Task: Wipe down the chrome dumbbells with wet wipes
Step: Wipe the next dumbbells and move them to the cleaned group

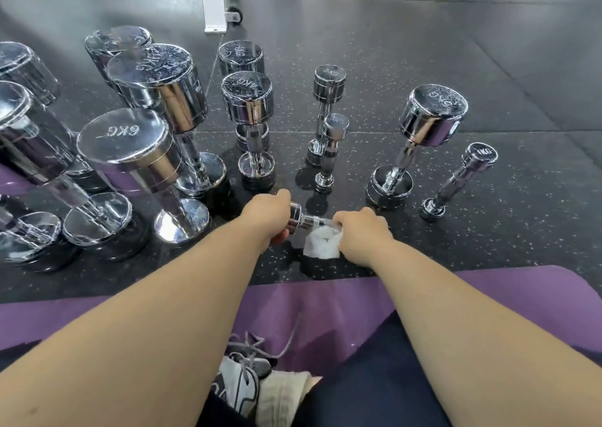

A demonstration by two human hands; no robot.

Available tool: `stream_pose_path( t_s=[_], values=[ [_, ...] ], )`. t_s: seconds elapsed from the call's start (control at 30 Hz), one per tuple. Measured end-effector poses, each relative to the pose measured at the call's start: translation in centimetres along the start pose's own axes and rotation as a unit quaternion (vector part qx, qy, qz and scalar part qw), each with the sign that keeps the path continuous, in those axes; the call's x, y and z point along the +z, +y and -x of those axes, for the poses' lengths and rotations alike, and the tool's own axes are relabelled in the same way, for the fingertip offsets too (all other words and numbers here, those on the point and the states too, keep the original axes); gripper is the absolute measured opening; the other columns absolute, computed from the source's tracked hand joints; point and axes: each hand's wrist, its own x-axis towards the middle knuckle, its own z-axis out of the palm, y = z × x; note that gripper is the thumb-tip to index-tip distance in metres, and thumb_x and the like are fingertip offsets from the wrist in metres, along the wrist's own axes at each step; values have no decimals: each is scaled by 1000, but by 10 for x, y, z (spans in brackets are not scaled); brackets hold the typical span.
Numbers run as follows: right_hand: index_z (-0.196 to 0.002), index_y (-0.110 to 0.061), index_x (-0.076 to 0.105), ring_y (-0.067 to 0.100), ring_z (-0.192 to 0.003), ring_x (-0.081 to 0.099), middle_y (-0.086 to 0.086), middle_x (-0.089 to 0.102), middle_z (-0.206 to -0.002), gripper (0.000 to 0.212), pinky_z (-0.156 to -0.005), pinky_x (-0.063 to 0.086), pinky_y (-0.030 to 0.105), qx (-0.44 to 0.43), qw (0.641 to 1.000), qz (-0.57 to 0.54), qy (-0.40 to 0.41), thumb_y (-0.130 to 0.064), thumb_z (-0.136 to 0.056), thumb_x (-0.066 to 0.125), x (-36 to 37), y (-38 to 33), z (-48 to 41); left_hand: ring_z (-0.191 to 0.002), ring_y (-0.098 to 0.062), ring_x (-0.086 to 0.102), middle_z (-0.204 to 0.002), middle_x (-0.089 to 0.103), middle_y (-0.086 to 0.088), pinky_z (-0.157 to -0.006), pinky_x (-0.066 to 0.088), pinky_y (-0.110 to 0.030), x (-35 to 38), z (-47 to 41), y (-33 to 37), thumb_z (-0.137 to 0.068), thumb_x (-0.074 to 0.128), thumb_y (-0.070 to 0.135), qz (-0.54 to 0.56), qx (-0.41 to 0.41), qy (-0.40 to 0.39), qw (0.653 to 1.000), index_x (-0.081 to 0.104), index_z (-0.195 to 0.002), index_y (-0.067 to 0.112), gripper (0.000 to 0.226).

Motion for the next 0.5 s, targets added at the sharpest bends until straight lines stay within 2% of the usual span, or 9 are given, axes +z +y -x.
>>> stream_pose_path(
  t_s=[0.07,0.1,0.13,0.2,0.23,0.3,0.37,0.43,0.5],
  values=[
    [-137,-24,49,32,-124,39,9,48,-132,47,-99,34,34,-3,1000,17,4,-5,-94,43,7,2,-1,-33,-15,48,-64,55,-9,-33,33,-13,-1,-6,-7,-100,37,26,-17,-21,5,1000,54,-86,4,31],
    [-137,-25,49,32,-125,39,8,49,-133,48,-99,34,35,-5,1000,24,1,-6,-93,43,10,4,-4,-36,-16,55,-67,57,-10,-34,37,-15,-3,-10,-11,-99,39,25,-54,-16,19,998,57,-91,3,30],
    [-137,-25,49,32,-125,39,8,50,-133,49,-99,35,36,-13,999,33,2,-6,-92,43,13,7,-9,-50,-20,65,-74,60,-12,-43,46,-18,-6,-15,-15,-98,42,24,-126,12,51,991,60,-96,1,29],
    [-137,-25,49,31,-123,39,7,51,-133,50,-98,36,37,-26,998,56,-3,-7,-90,45,20,9,-17,-92,-32,66,-99,62,-14,-74,51,-31,-5,-19,-25,-95,47,23,-271,125,138,944,62,-108,4,28],
    [-137,-25,49,31,-123,39,7,51,-132,50,-97,36,38,-27,998,59,-5,-8,-90,45,22,11,-21,-102,-33,61,-111,59,-12,-82,48,-34,2,-15,-28,-93,50,25,-303,194,134,924,62,-113,9,28],
    [-136,-25,48,32,-123,39,8,49,-132,47,-97,36,39,-23,999,50,-2,-11,-91,47,23,16,-24,-110,-33,56,-124,54,-8,-93,46,-40,24,-9,-41,-89,54,26,-352,334,12,874,60,-124,18,36],
    [-136,-28,47,33,-124,38,8,47,-133,44,-97,38,40,-8,999,32,3,-20,-93,52,21,27,-26,-108,-34,54,-130,52,-8,-92,46,-44,50,-12,-56,-89,56,22,-426,424,-85,795,59,-128,20,39],
    [-139,-31,43,32,-126,36,7,45,-133,54,-99,38,42,17,1000,10,-6,-31,-89,63,19,40,-24,-104,-31,53,-130,50,-6,-83,46,-38,62,-19,-61,-93,55,19,-486,457,-63,743,61,-123,19,30],
    [-141,-31,38,32,-126,35,8,43,-132,72,-100,39,42,44,999,-21,-22,-35,-80,75,17,49,-21,-104,-28,54,-126,48,-5,-78,45,-37,66,-27,-54,-97,51,21,-529,463,-28,711,61,-117,16,23]
  ],
)
